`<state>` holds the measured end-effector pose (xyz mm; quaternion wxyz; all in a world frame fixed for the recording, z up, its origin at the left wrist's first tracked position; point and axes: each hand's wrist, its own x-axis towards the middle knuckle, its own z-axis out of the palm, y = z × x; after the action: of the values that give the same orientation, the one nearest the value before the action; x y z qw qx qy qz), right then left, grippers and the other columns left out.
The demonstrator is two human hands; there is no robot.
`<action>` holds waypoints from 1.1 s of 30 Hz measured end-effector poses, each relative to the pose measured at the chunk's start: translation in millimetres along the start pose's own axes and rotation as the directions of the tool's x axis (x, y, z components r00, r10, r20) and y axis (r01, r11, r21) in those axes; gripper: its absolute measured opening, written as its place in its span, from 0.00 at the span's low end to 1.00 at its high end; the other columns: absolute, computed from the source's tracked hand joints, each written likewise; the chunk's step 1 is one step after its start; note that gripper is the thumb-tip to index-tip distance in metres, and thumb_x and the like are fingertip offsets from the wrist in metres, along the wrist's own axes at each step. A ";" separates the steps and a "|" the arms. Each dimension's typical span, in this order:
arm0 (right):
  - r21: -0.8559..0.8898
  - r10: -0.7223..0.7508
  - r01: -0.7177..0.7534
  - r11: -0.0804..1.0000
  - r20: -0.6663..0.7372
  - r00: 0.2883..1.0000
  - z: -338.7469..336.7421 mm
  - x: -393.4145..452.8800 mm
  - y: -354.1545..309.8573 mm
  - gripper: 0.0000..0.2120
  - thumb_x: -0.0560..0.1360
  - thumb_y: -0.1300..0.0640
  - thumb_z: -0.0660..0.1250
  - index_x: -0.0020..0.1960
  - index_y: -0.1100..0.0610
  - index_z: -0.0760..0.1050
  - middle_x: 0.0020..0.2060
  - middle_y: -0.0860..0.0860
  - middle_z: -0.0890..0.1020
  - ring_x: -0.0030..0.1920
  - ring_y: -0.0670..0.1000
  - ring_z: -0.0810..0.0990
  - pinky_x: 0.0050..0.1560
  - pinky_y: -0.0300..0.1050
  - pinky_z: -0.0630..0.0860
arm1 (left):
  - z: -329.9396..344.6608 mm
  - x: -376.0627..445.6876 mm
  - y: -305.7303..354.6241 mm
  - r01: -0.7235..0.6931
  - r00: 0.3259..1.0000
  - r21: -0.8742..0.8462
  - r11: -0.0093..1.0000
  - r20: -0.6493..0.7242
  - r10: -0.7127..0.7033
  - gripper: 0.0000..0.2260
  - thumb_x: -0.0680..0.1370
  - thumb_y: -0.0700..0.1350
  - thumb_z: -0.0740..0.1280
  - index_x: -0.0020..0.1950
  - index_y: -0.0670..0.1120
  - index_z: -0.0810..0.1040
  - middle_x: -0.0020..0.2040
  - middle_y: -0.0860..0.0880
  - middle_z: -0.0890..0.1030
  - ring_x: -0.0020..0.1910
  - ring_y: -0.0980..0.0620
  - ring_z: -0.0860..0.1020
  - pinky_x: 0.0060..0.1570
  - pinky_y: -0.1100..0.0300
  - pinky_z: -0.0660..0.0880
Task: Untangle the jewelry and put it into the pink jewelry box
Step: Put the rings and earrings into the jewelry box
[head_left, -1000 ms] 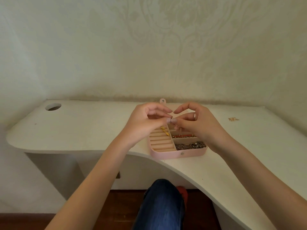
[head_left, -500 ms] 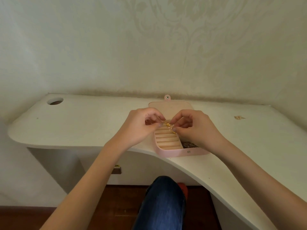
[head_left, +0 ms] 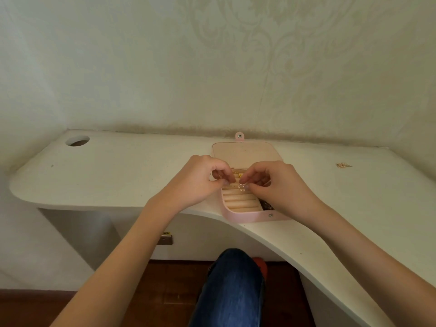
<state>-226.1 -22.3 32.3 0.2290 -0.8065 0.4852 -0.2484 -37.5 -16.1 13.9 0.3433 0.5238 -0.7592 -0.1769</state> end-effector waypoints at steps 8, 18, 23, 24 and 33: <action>-0.002 -0.003 0.003 1.000 0.015 1.000 0.8 1.3 1.0 0.09 0.71 0.58 0.70 0.41 0.44 0.81 0.37 0.42 0.83 0.41 0.41 0.80 0.48 0.40 0.77 | -2.8 2.1 -0.1 0.027 0.997 -0.022 0.999 0.068 -0.026 0.11 0.70 0.37 0.72 0.39 0.54 0.80 0.35 0.61 0.79 0.36 0.67 0.74 0.38 0.76 0.67; 0.008 0.003 -0.003 1.000 0.046 0.999 4.3 -1.2 -5.6 0.07 0.73 0.61 0.69 0.47 0.52 0.83 0.40 0.45 0.83 0.41 0.40 0.78 0.43 0.25 0.71 | -11.8 21.9 8.7 0.071 0.965 0.099 0.992 0.247 -0.094 0.09 0.66 0.37 0.75 0.36 0.52 0.83 0.34 0.55 0.82 0.31 0.64 0.76 0.34 0.68 0.70; 0.013 0.008 -0.009 1.000 0.048 0.999 4.5 -1.9 -6.9 0.07 0.73 0.61 0.69 0.48 0.53 0.83 0.38 0.43 0.82 0.40 0.39 0.78 0.42 0.24 0.71 | -21.6 49.3 15.5 0.185 0.848 0.152 0.971 0.474 -0.236 0.10 0.66 0.36 0.76 0.34 0.51 0.81 0.33 0.55 0.83 0.31 0.64 0.77 0.34 0.69 0.70; 0.011 0.008 -0.008 1.000 0.046 0.999 4.8 -1.6 -6.7 0.07 0.73 0.61 0.69 0.48 0.53 0.83 0.39 0.44 0.82 0.40 0.39 0.78 0.42 0.26 0.72 | -21.9 53.8 15.9 0.198 0.822 0.160 0.967 0.509 -0.253 0.10 0.66 0.36 0.76 0.34 0.50 0.80 0.32 0.56 0.82 0.30 0.64 0.77 0.32 0.70 0.69; 0.002 -0.001 0.001 1.000 0.048 0.999 4.6 -1.8 -7.3 0.07 0.73 0.61 0.69 0.49 0.54 0.83 0.40 0.45 0.82 0.39 0.37 0.77 0.43 0.24 0.71 | -16.9 72.5 14.0 0.309 0.688 0.222 0.925 0.619 -0.379 0.11 0.67 0.33 0.75 0.35 0.48 0.79 0.31 0.55 0.79 0.31 0.61 0.77 0.39 0.65 0.76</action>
<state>-219.0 -16.9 32.8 0.2412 -0.8123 0.4789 -0.2294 -50.6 -75.6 58.9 -0.0086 0.5786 -0.7264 -0.3708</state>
